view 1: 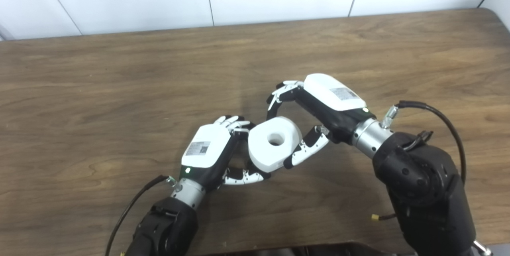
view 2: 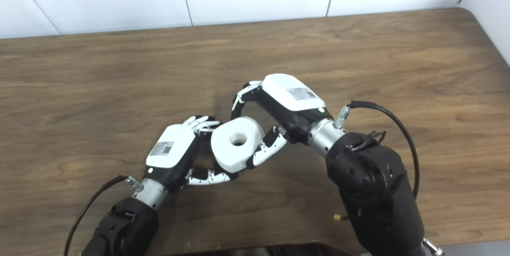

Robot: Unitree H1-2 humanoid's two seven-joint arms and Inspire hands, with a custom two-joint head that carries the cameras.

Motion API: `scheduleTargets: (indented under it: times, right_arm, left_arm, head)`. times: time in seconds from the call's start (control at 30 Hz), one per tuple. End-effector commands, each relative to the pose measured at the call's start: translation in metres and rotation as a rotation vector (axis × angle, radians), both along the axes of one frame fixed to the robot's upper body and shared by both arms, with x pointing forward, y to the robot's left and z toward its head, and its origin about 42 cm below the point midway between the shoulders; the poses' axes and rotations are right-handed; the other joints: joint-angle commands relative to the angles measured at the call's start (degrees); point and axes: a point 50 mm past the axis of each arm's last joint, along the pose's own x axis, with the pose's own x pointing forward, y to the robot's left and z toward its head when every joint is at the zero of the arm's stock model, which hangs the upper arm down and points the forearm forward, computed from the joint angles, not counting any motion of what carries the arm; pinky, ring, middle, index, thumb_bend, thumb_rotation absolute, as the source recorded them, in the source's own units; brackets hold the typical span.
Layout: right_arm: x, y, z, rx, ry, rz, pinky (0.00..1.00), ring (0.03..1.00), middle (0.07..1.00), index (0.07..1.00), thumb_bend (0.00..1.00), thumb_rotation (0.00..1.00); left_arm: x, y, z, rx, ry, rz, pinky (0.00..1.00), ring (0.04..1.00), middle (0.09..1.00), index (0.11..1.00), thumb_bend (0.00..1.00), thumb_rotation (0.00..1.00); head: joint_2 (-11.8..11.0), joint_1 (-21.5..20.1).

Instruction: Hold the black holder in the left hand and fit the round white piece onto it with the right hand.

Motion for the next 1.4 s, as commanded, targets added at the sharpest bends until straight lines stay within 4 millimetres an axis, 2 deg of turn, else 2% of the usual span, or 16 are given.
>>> scheduleTargets:
  times: [0.0,0.23,0.27,0.33,0.37,0.43,0.97,1.17,1.37]
  right_arm:
    - [-0.0006,0.0009,0.0089,-0.015,-0.075,0.018,0.76,0.878,0.771,0.486,0.53,0.14]
    - [0.0000,-0.0002,0.0083,-0.038,-0.068,0.021,0.77,0.875,0.777,0.491,0.52,0.15]
    - [0.0001,-0.0004,0.0082,-0.036,-0.065,0.020,0.77,0.876,0.779,0.512,0.60,0.18]
    - [0.0004,-0.0007,0.0078,-0.032,-0.061,0.020,0.77,0.879,0.781,0.568,0.82,0.26]
    - [0.0005,-0.0007,0.0076,-0.030,-0.060,0.019,0.77,0.880,0.782,0.585,0.89,0.28]
    - [0.0006,-0.0006,0.0073,-0.029,-0.057,0.018,0.77,0.884,0.785,0.601,0.94,0.31]
    - [0.0005,-0.0017,0.0073,-0.045,-0.057,0.006,0.79,0.895,0.808,0.666,0.99,0.36]
    - [0.0003,-0.0022,0.0099,-0.050,-0.040,0.000,0.86,0.937,0.859,0.738,1.00,0.38]
    - [-0.0002,-0.0045,0.0152,-0.080,-0.040,0.015,0.91,0.997,0.976,0.896,1.00,0.42]
  left_arm:
    - [-0.0047,0.0000,-0.0103,0.049,0.065,-0.020,0.94,0.887,0.804,0.489,0.52,0.05]
    - [-0.0047,-0.0007,-0.0107,0.049,0.063,-0.022,0.93,0.888,0.803,0.489,0.52,0.05]
    - [-0.0047,-0.0008,-0.0108,0.048,0.063,-0.022,0.93,0.888,0.803,0.489,0.52,0.05]
    - [-0.0045,-0.0010,-0.0110,0.048,0.061,-0.022,0.93,0.886,0.802,0.489,0.52,0.05]
    - [-0.0043,-0.0011,-0.0111,0.048,0.063,-0.022,0.93,0.885,0.802,0.489,0.52,0.05]
    - [-0.0039,-0.0013,-0.0112,0.049,0.067,-0.021,0.94,0.889,0.804,0.489,0.52,0.05]
    - [-0.0030,-0.0022,-0.0109,0.060,0.065,-0.024,0.93,0.889,0.800,0.489,0.52,0.05]
    - [-0.0024,-0.0022,-0.0119,0.059,0.066,-0.023,0.93,0.887,0.799,0.489,0.52,0.06]
    - [-0.0021,-0.0014,-0.0133,0.054,0.068,-0.020,0.93,0.886,0.797,0.489,0.52,0.05]
  head:
    - [0.0,0.0]
    - [0.1,0.0]
    - [0.0,0.0]
    - [0.0,0.0]
    - [0.0,0.0]
    - [-0.1,0.0]
    - [-0.2,-0.1]
    - [-0.3,-0.1]
    - [-0.6,-0.2]
